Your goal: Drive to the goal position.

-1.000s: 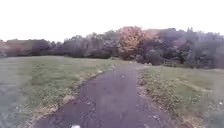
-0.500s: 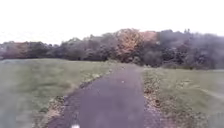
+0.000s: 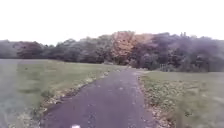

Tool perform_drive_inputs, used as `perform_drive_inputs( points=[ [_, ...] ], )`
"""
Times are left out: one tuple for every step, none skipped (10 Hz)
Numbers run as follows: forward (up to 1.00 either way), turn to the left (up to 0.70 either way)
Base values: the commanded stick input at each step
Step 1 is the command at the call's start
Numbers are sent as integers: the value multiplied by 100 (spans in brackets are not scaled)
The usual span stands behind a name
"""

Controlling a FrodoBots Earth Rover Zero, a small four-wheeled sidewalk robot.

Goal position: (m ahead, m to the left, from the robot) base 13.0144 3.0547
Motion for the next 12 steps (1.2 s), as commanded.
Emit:
perform_drive_inputs(
  points=[
    [98,0],
    [98,0],
    [98,0],
    [98,0],
    [98,0],
    [98,0],
    [98,0],
    [98,0],
    [98,0],
    [98,0],
    [98,-31],
    [98,-36]
  ],
)
